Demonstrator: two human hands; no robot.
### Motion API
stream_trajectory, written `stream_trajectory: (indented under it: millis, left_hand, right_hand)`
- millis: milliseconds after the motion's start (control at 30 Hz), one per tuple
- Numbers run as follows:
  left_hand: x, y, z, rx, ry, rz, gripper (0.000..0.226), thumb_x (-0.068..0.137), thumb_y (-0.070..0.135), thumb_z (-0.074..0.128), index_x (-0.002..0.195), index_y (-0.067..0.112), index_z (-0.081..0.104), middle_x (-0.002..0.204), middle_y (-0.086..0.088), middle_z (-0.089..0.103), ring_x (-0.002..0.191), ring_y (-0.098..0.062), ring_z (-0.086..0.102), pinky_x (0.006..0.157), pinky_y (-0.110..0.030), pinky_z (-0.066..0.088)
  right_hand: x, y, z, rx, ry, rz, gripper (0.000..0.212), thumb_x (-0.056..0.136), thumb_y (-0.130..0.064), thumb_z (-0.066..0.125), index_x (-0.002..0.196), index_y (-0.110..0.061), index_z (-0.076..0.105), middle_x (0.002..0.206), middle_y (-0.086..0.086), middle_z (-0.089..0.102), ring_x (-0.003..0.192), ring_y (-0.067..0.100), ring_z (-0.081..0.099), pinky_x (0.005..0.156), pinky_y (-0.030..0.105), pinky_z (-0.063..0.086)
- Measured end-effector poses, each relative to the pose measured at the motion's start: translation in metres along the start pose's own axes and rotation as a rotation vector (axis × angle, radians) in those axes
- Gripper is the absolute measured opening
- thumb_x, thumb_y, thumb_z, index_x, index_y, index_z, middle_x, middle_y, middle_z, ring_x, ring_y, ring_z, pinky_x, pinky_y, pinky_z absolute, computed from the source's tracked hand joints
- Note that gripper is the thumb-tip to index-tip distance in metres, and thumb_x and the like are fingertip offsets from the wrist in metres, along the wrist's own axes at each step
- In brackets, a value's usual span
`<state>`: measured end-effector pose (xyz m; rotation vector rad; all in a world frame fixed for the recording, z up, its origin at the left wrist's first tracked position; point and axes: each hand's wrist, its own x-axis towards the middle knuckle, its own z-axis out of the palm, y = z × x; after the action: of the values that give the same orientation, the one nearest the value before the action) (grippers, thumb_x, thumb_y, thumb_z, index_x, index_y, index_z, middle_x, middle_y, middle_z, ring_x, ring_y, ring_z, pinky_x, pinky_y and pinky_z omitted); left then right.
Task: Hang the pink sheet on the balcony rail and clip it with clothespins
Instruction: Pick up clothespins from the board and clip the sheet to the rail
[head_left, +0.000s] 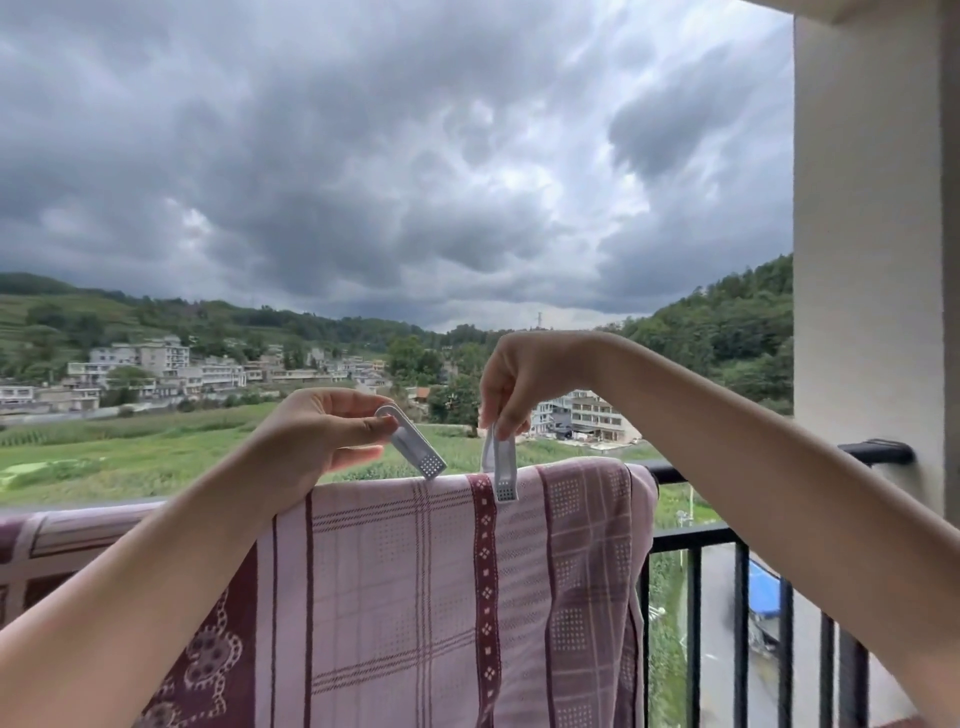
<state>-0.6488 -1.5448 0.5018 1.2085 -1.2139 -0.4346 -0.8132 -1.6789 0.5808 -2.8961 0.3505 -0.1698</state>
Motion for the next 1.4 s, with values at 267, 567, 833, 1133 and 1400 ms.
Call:
stream_trajectory:
  millis: [267,567,833,1133,1400]
  left_hand:
    - [-0.005,0.002,0.004,-0.002,0.022,-0.027,0.028,0.050,0.013,0.066,0.078,0.011,0.065,0.065,0.004,0.072,0.066,-0.008,0.066,0.063,-0.014,0.055]
    - [-0.006,0.000,0.001,-0.029,0.034,-0.028,0.026,0.054,0.008,0.065,0.080,0.010,0.064,0.059,0.005,0.072,0.058,-0.005,0.068,0.063,-0.014,0.055]
    - [-0.006,0.000,0.002,-0.045,0.049,-0.040,0.023,0.057,0.004,0.066,0.079,0.008,0.064,0.058,0.003,0.072,0.057,-0.005,0.068,0.062,-0.014,0.056]
    - [-0.009,0.004,0.003,-0.058,0.072,-0.069,0.029,0.051,0.008,0.065,0.080,0.009,0.064,0.068,-0.001,0.070,0.067,-0.010,0.066,0.064,-0.015,0.055]
    - [-0.010,0.005,0.006,-0.047,0.068,-0.072,0.026,0.059,0.003,0.064,0.084,0.007,0.062,0.083,-0.008,0.065,0.058,-0.004,0.068,0.066,-0.015,0.054]
  right_hand:
    - [-0.016,0.012,0.013,0.123,0.152,-0.035,0.022,0.073,-0.003,0.068,0.094,0.000,0.066,0.063,-0.006,0.063,0.051,-0.001,0.055,0.052,0.006,0.045]
    - [-0.021,0.017,0.022,0.155,0.195,-0.091,0.023,0.082,-0.009,0.058,0.092,0.011,0.063,0.053,-0.005,0.055,0.039,-0.005,0.050,0.041,0.003,0.035]
    - [-0.017,0.033,0.039,0.220,0.335,-0.148,0.016,0.081,-0.013,0.060,0.083,0.002,0.067,0.058,-0.004,0.056,0.051,0.005,0.051,0.048,0.012,0.038]
    - [-0.005,0.039,0.042,0.397,0.248,-0.152,0.014,0.082,-0.009,0.056,0.072,-0.014,0.065,0.065,0.002,0.059,0.053,0.002,0.055,0.056,0.012,0.048]
    - [-0.002,0.048,0.059,0.507,0.342,-0.188,0.020,0.085,-0.014,0.052,0.078,0.001,0.062,0.066,0.003,0.055,0.057,0.005,0.053,0.060,0.015,0.049]
